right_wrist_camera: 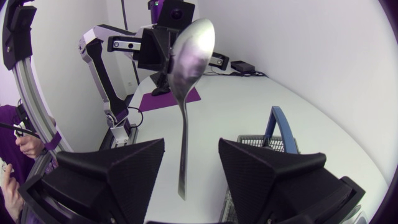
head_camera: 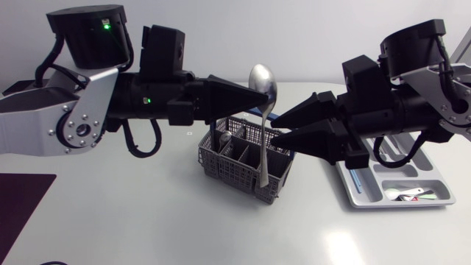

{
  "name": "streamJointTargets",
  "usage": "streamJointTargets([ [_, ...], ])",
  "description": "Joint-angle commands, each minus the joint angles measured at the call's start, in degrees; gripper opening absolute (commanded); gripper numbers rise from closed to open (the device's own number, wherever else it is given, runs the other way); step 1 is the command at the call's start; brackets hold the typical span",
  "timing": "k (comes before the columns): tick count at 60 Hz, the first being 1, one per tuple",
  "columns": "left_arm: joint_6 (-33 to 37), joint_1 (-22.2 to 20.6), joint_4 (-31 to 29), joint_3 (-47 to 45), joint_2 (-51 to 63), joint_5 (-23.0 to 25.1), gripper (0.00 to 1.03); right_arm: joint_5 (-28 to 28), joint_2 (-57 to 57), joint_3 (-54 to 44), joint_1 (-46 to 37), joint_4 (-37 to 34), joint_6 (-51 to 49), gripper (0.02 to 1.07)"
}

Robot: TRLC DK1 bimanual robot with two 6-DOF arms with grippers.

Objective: Sort the cutlery from the basket into the organizer compartments.

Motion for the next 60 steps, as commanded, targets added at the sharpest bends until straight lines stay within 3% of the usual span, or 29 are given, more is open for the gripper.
streamJointTargets([
  [1, -3.81, -0.39, 1.72, 2.10, 1.02, 1.79, 0.03, -0.30, 0.95, 2.01, 0.37, -0.73, 0.36, 0.64],
  [21, -4.52, -1.10, 2.25, 2.54, 1.38, 2.84, 0.03, -0.03, 0.86, 2.36, 3.01, -1.43, 0.97, 0.63],
  [35, -4.60, -1.54, 2.51, 2.71, 1.55, 3.11, 0.03, 0.05, 1.48, 2.54, 3.27, -1.52, 1.41, 0.16],
  [43, -4.60, -1.10, 2.69, 2.80, 1.73, 3.20, 0.03, 0.05, 1.39, 2.71, 3.36, -3.10, 1.24, 0.08],
  [52, -4.60, -0.57, 2.78, 2.71, 1.64, 3.20, 0.04, 0.40, 0.78, 2.18, 3.71, -5.47, -0.52, 0.07],
  [54, -4.60, -0.48, 2.95, 2.71, 1.64, 3.20, 0.08, 1.02, 0.60, 2.01, 3.80, -5.56, -0.52, 0.08],
  [58, -4.60, -0.30, 3.13, 2.80, 1.55, 3.20, 0.29, 1.72, 0.07, 1.66, 3.89, -6.17, -0.61, 0.08],
  [60, -4.69, -0.13, 3.04, 2.98, 1.46, 3.20, 0.33, 1.99, -0.28, 1.48, 3.80, -6.35, -0.61, 0.08],
])
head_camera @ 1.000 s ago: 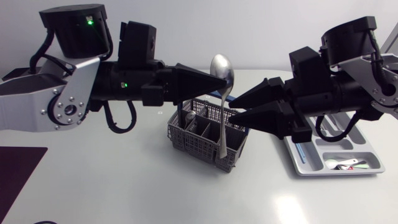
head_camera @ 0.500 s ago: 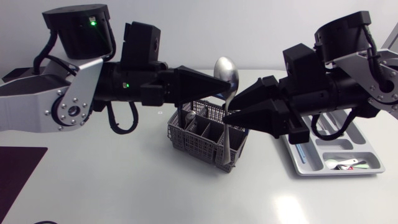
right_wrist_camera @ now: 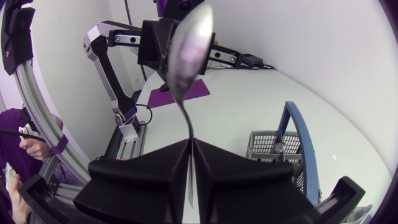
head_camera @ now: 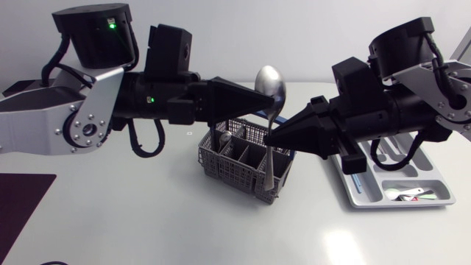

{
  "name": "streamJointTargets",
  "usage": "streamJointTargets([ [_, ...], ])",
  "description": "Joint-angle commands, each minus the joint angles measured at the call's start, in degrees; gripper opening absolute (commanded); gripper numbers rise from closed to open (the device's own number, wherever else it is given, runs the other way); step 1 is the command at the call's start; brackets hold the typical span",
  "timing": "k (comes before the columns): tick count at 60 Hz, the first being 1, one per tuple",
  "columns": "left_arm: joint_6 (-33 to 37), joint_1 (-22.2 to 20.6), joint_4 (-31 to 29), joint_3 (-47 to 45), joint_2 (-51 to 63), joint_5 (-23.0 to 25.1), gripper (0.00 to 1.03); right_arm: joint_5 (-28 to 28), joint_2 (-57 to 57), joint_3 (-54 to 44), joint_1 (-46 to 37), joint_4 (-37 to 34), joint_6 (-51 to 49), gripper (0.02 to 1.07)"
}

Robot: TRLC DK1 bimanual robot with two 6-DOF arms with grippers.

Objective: Sort the cutlery from the basket into the organizer compartments.

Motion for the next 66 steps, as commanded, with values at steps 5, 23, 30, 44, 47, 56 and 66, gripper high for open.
streamJointTargets([
  [5, -2.55, 1.60, 1.68, 2.59, 0.02, 0.53, 0.46, 1.62, -1.90, -0.82, 0.24, -2.27, -0.63, 0.07],
  [23, -2.64, 6.70, 1.16, 3.64, -1.12, -6.41, 0.98, 9.88, -9.90, -6.09, -5.21, -6.13, -3.36, 0.08],
  [30, 2.10, 8.19, -3.24, 3.82, -1.39, -11.69, 0.98, 14.80, -14.30, -7.32, -9.52, -6.75, -3.36, 0.07],
  [44, 16.78, 6.88, -12.99, 2.23, -2.35, -26.98, 0.98, 24.65, -20.80, -9.43, -19.89, -6.75, -5.03, 0.07],
  [47, 18.80, 6.26, -13.52, 1.53, -2.44, -30.23, 0.98, 25.70, -20.89, -9.61, -22.70, -6.22, -5.55, 0.08],
  [56, 25.75, 2.74, -13.96, -0.49, -2.27, -41.13, 0.96, 27.28, -17.64, -9.61, -33.42, -0.68, -5.90, 0.08],
  [66, 29.88, 0.72, -14.40, -2.07, -2.18, -47.20, 0.96, 30.01, -8.93, -8.99, -40.54, 5.99, -4.50, 0.07],
])
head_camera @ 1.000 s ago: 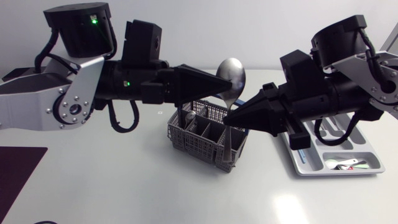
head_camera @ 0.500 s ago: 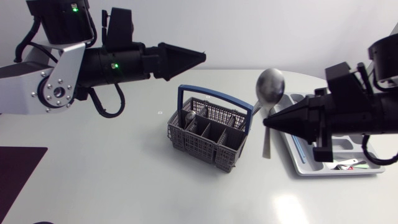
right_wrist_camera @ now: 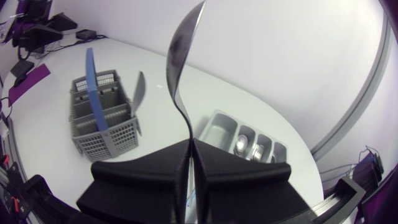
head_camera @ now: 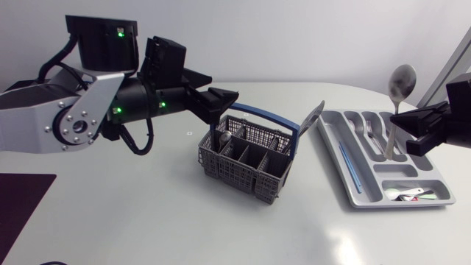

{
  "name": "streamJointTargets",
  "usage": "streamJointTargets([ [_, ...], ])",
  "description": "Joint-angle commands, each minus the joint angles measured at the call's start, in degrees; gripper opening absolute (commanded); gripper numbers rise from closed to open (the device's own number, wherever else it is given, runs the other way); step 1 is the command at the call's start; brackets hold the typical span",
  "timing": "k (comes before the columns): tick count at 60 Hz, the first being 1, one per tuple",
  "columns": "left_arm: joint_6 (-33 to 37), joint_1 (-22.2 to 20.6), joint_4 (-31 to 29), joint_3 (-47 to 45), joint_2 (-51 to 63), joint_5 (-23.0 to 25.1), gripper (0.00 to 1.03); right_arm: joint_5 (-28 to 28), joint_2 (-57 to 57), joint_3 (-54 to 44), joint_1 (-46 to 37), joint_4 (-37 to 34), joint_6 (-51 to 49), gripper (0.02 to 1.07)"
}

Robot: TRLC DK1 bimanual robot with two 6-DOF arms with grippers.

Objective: Sort the cutlery from the basket into the organizer compartments.

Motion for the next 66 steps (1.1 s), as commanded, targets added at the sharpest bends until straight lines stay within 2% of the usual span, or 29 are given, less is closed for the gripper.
streamJointTargets([
  [1, 3.67, -0.87, -0.85, -1.61, -0.65, -2.11, 0.96, 1.64, 5.30, -0.25, -2.54, 2.83, 0.84, 0.08],
  [11, 5.08, -1.14, -1.64, -2.05, 0.58, -4.92, 0.96, 8.94, 12.07, 0.19, -3.24, 10.48, 4.35, 0.08],
  [22, 5.17, -1.22, -1.64, -2.58, 1.81, -5.18, 0.96, 14.65, 21.30, 4.41, -0.69, 14.17, 8.22, 0.07],
  [31, 5.17, -1.75, -1.73, -2.23, 3.04, -5.36, 0.96, 17.55, 31.58, 11.09, 1.33, 14.26, 12.09, 0.08],
  [50, 5.34, -2.37, -1.73, -2.67, 3.75, -5.45, 0.96, 26.60, 46.08, 20.84, 4.67, 15.66, 15.69, 0.08],
  [66, 5.78, -3.16, -1.99, -2.67, 3.83, -6.59, 0.96, 29.94, 55.49, 26.20, 4.06, 14.96, 16.04, 0.08],
])
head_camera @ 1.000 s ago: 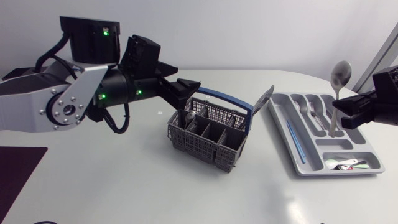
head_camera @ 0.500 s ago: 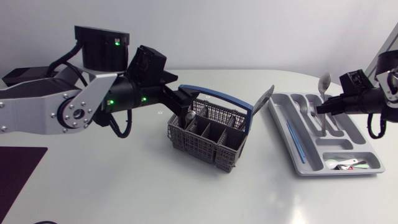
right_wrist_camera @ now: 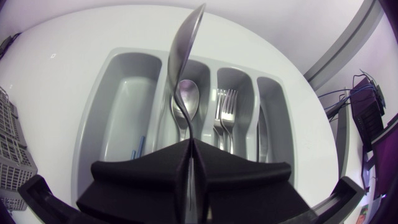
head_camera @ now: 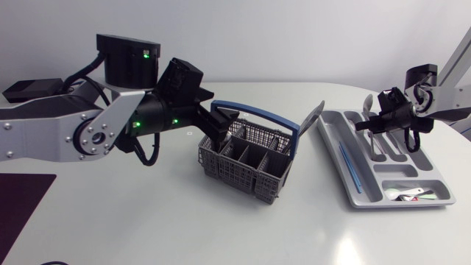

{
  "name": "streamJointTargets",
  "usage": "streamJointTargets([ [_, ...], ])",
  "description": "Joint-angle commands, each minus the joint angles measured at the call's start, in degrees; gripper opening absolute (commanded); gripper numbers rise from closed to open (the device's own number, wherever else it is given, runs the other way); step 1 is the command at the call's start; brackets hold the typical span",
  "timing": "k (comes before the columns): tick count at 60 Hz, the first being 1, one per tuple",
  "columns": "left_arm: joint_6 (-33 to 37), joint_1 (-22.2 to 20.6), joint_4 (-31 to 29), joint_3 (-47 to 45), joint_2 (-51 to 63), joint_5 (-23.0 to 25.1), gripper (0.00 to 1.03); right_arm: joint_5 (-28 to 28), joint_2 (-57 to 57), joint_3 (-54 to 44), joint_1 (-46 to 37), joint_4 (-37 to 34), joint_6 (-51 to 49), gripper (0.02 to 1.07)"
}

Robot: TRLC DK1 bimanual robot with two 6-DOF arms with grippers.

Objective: Sort the cutlery from the basket into the organizer compartments.

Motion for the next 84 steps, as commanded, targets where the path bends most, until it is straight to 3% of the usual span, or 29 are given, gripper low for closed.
streamJointTargets([
  [1, 0.86, -0.40, -0.22, -1.58, 1.15, -0.45, 0.96, 1.22, 3.71, 2.16, -0.29, -0.01, 0.94, 0.08],
  [19, 0.95, -1.02, -0.92, -0.87, 2.02, -0.89, 0.96, 1.49, 10.21, 6.73, -1.61, -1.86, 0.76, 0.09],
  [29, 1.66, -1.11, -1.36, -0.96, 2.38, -1.59, 0.96, 1.40, 11.62, 7.52, -1.17, -2.56, 0.59, 0.30],
  [36, 1.83, -1.02, -1.63, -0.96, 2.29, -1.86, 0.96, 1.13, 10.92, 6.82, -0.29, -2.74, 0.50, 0.35],
  [41, 1.83, -1.11, -1.80, -0.87, 2.29, -1.94, 0.96, 0.78, 9.51, 5.77, 0.06, -2.74, 0.50, 0.47],
  [45, 1.83, -1.20, -1.98, -0.78, 2.38, -2.03, 0.96, -0.27, 7.58, 4.45, 0.14, -2.74, 0.41, 0.56],
  [61, 3.94, -0.23, -1.89, -1.49, 2.90, -3.44, 0.96, -3.44, -6.22, -3.55, -0.38, -2.56, -0.55, 0.64],
  [84, 11.24, 2.23, -3.12, -1.75, 6.07, -2.91, 0.96, -19.96, -33.64, -22.45, -0.03, -2.65, -5.21, 0.71],
])
